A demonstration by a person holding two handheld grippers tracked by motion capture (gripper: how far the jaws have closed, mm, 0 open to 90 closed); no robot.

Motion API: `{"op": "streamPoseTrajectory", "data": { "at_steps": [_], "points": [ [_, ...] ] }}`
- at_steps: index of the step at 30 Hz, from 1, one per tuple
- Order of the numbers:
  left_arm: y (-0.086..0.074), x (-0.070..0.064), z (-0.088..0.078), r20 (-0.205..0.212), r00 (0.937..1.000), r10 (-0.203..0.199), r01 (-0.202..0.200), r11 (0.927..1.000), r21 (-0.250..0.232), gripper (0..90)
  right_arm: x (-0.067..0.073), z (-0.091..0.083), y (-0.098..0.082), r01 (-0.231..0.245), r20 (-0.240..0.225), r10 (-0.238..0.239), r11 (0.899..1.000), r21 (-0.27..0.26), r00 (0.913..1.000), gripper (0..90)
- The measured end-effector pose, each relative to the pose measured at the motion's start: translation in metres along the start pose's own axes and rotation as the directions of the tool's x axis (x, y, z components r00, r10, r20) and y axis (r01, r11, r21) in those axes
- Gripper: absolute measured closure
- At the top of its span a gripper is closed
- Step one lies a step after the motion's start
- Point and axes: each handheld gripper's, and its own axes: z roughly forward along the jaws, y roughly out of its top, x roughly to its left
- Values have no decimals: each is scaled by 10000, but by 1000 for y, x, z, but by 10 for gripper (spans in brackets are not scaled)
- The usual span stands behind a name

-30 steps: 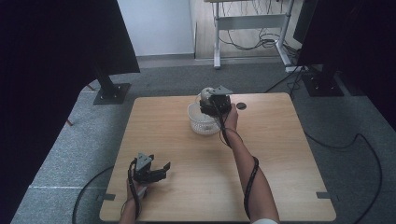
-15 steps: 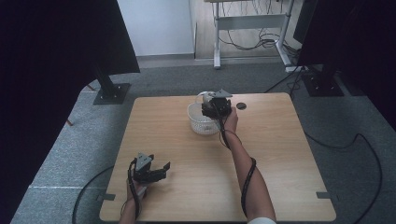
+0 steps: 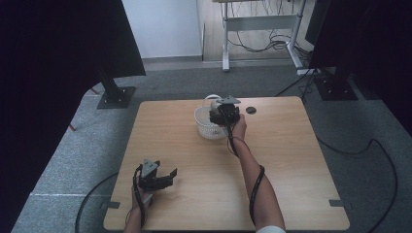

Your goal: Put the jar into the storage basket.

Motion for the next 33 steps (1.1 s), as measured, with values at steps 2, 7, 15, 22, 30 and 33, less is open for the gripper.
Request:
{"op": "streamPoseTrajectory", "data": {
  "at_steps": [2,7,15,22,30,33],
  "points": [
    [0,0,0,-2,10000,-3,3,10000,-8,151,0,0,-1,-13,-15,13,10000,25,10000,263],
    [0,0,0,-7,10000,18,-18,10000,1,151,1,0,0,53,-248,-46,9996,278,9997,260],
    [0,-1,0,-38,10000,63,-63,10000,8,151,-2,-5,0,42,-309,-25,9986,531,9995,259],
    [0,-1,0,-38,10000,54,-54,10000,15,151,-3,-6,-1,44,-347,-25,9986,532,9994,258],
    [0,-1,0,-31,10000,29,-29,10000,17,151,-4,-6,-1,-1,-348,20,9986,535,9994,257],
    [0,-1,0,-40,10000,42,-41,10000,11,151,-3,-7,0,-2,-290,16,9989,464,9996,222]
  ]
}}
